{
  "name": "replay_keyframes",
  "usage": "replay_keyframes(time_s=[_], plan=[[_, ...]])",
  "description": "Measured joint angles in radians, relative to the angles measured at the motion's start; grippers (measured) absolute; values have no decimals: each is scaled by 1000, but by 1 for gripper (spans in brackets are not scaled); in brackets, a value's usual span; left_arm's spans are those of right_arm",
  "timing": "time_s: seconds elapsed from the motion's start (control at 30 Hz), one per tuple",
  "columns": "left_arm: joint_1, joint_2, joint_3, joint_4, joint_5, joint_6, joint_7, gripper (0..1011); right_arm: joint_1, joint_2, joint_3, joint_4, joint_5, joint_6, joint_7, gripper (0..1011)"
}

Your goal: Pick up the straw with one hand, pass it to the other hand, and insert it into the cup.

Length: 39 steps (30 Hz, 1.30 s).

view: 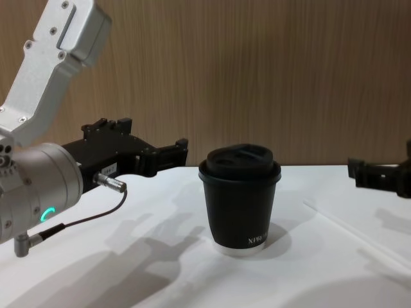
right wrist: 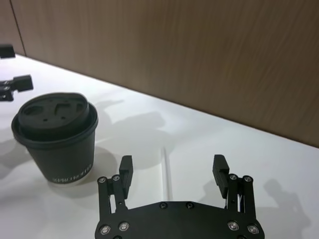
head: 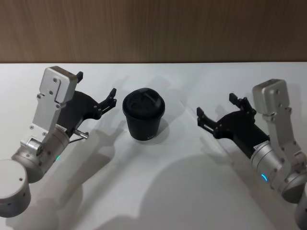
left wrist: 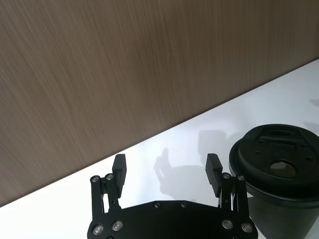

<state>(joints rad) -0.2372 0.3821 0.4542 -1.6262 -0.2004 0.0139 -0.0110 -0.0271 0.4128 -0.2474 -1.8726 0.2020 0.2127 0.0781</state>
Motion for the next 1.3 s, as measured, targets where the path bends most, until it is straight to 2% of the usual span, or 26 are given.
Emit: replay_keyframes(time_s=[0.17, 0.47, 0.63, 0.9, 1.3], plan=[[0, 0, 0, 0, 0, 0, 0, 1003, -3, 22, -12, -34, -15, 89, 14, 1001], [0, 0, 0, 0, 0, 0, 0, 1003, -4, 39, -17, -58, -18, 202, 37, 1001], [0, 0, 0, 0, 0, 0, 0, 1003, -4, 40, -11, -60, -13, 238, 49, 1001], [0, 0, 0, 0, 0, 0, 0, 1003, 2, 37, 12, -51, 10, 267, 70, 1001], [0, 0, 0, 0, 0, 0, 0, 1003, 28, 39, 30, -5, 27, 276, 115, 1001]])
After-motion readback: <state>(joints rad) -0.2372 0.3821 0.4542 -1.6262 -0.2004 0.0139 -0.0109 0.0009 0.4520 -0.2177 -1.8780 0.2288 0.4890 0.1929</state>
